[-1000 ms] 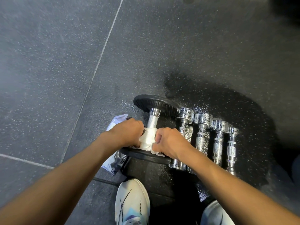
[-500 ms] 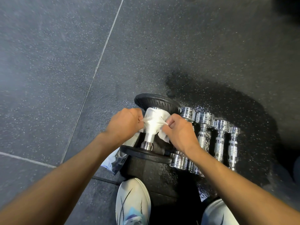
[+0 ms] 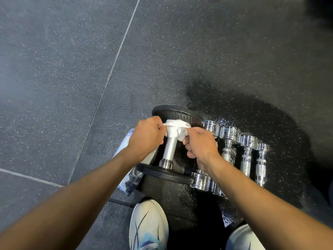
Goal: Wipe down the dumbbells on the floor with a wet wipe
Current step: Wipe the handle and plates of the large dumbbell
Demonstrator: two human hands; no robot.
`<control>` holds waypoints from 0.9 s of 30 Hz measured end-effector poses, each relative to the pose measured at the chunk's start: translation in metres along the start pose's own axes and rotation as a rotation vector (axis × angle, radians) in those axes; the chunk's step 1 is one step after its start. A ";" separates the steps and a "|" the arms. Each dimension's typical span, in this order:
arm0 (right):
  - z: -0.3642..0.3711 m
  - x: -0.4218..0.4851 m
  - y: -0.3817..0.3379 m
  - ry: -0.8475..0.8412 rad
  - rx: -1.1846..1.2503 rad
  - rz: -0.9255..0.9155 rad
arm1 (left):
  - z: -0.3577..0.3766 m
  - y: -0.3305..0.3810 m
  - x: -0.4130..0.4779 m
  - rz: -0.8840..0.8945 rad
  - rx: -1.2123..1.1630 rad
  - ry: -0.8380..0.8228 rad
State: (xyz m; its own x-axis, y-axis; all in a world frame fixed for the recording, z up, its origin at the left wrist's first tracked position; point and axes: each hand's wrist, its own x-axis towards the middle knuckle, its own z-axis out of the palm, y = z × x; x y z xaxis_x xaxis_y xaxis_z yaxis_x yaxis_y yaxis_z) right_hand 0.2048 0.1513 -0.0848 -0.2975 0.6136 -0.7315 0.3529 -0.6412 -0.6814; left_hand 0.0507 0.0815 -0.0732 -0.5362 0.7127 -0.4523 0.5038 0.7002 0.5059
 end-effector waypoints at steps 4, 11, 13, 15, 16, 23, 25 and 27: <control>-0.002 0.000 0.003 -0.110 -0.090 0.101 | 0.000 -0.001 0.005 0.022 0.236 -0.155; -0.003 0.002 0.008 -0.184 -0.145 0.184 | -0.011 -0.001 0.009 0.119 0.424 -0.280; -0.006 0.000 0.010 -0.212 -0.172 0.200 | -0.013 -0.003 0.008 0.114 0.468 -0.332; -0.006 -0.003 0.011 -0.195 -0.200 0.160 | -0.013 -0.008 0.009 0.093 0.457 -0.338; -0.007 -0.004 0.012 -0.162 -0.202 0.110 | -0.013 -0.010 0.010 0.071 0.406 -0.314; -0.003 0.000 0.003 -0.014 0.000 -0.082 | -0.006 -0.003 0.014 -0.004 -0.147 -0.049; 0.003 0.004 0.005 -0.029 0.030 -0.029 | 0.001 -0.003 0.014 0.000 -0.121 -0.058; 0.006 0.006 0.008 -0.061 0.028 0.046 | 0.007 -0.003 0.015 0.015 -0.017 -0.059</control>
State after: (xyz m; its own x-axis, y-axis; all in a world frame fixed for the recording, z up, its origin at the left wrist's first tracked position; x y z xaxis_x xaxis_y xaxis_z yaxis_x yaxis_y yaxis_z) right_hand 0.2003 0.1465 -0.0951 -0.3356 0.5546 -0.7614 0.3423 -0.6813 -0.6471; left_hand 0.0455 0.0898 -0.0864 -0.4875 0.7249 -0.4866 0.4997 0.6887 0.5254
